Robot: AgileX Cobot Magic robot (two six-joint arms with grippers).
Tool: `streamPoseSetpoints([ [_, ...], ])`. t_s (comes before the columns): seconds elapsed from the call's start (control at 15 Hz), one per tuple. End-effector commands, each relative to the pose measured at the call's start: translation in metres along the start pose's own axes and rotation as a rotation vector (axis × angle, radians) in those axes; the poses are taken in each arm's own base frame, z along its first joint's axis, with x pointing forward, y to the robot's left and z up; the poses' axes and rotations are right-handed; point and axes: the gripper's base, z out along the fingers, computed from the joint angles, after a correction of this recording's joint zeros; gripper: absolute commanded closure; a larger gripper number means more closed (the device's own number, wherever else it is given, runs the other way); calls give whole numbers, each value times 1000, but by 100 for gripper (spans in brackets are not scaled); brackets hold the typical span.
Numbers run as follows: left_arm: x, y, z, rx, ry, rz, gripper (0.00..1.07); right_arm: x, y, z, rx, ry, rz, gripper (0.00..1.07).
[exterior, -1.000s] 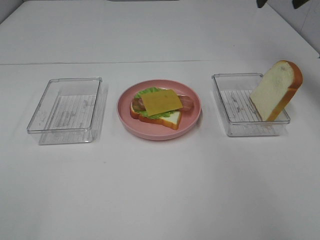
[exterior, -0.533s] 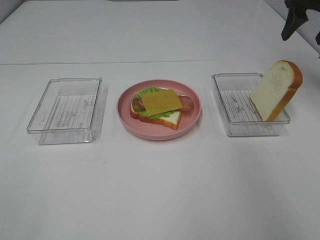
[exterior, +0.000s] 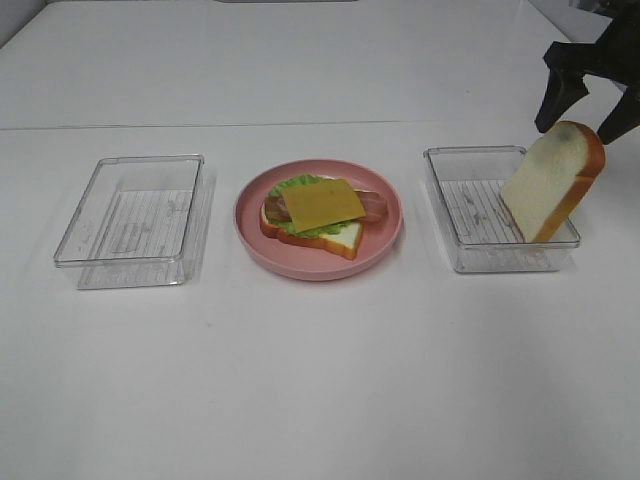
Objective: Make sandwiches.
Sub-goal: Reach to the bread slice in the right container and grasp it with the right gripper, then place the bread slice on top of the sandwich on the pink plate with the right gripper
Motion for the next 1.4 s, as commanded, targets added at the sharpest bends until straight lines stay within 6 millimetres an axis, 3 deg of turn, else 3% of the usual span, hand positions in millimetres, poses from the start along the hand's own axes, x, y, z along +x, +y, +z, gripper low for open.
streamPoseSetpoints([
  [0.07, 1, -1, -2, 10, -36, -6, 26, 7, -3, 8, -13, 93, -3, 35],
  [0.4, 1, -1, -2, 10, -36, -6, 26, 7, -6, 14, -3, 107, 5, 40],
  [0.73, 1, -1, -2, 10, -36, -6, 26, 7, -8, 14, 23, 111, 12, 74],
  [0.93, 1, -1, -2, 10, -36, -6, 26, 7, -8, 14, 23, 111, 12, 105],
  [1.2, 1, -1, -2, 10, -36, -6, 26, 7, -5, 4, 23, 88, 6, 107],
  [1.4, 1, -1, -2, 10, -36, -6, 26, 11, 15, -30, -68, 0, -15, 107],
])
